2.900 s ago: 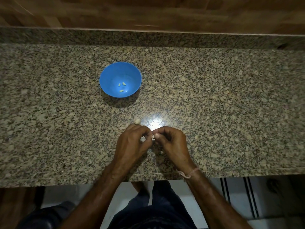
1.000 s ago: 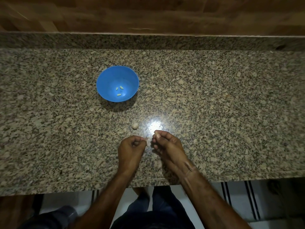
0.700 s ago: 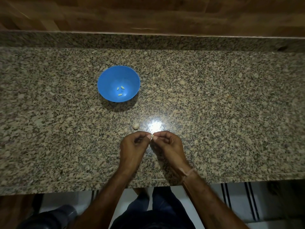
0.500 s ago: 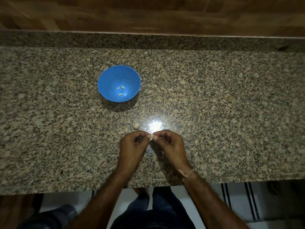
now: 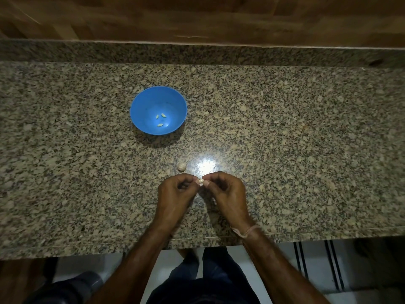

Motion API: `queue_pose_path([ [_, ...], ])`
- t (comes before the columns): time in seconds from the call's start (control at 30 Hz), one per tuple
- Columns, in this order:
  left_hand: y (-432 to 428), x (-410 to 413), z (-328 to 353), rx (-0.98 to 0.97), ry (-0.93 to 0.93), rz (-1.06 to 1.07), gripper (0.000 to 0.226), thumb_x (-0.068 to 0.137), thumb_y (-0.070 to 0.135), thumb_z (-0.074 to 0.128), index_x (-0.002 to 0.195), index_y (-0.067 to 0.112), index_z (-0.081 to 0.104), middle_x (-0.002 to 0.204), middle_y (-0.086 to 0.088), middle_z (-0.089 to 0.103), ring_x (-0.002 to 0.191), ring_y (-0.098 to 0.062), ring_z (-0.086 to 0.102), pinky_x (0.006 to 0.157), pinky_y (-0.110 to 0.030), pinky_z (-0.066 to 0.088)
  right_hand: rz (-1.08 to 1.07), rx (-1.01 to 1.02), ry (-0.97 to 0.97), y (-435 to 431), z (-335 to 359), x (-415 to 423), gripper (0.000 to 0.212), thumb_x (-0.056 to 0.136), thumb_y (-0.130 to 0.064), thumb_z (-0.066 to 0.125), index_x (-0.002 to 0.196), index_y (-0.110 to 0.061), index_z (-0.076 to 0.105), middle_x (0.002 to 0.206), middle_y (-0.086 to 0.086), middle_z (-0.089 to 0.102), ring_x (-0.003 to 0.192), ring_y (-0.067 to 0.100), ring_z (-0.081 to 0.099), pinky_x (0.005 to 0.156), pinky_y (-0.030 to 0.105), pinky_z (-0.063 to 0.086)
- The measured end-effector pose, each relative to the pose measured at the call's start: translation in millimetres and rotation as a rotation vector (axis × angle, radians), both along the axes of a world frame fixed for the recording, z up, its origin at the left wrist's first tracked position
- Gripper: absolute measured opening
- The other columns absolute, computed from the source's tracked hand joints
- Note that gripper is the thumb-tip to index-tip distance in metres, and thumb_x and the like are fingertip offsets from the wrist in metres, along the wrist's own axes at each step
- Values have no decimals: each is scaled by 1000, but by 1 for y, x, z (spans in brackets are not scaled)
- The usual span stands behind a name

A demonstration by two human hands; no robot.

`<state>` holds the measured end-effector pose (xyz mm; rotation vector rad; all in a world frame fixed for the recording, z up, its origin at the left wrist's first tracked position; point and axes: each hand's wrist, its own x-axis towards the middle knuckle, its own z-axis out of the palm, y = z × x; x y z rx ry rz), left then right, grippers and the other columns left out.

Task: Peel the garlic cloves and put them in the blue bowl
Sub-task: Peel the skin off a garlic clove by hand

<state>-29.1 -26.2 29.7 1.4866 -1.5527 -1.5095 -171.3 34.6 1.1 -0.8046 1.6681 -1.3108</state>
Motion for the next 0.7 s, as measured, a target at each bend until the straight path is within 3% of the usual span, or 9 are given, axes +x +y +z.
queue_pose_path([
  [0.2,1,-1,-8,94,65,84,11,95,16,74,91,22,82,82,-2,79,79,-22,74,71,-38,58,-16,36,-63,-3,0,2,6,95,-10,77,99,-13,80,92,5,80,91,32,76,86,52,63],
  [0.4,4,-7,-9,220,125,167,11,97,14,71,92,13,81,84,-9,79,81,-22,75,71,-29,58,13,51,-106,-4,-3,2,12,95,-13,78,106,-14,80,100,8,80,97,35,76,90,59,61],
  [0.53,4,-4,-10,212,152,168,8,95,16,74,94,14,82,87,-8,80,86,-25,76,79,-37,61,9,59,-100,-6,-2,1,9,94,-14,79,103,-13,80,98,7,80,95,35,76,88,60,61],
  [0.7,0,-5,-8,116,107,140,14,94,11,73,88,20,81,79,-4,78,72,-12,68,67,-30,56,-17,81,-202,-7,7,3,11,92,-7,80,102,-4,79,98,12,81,98,34,77,96,58,59],
])
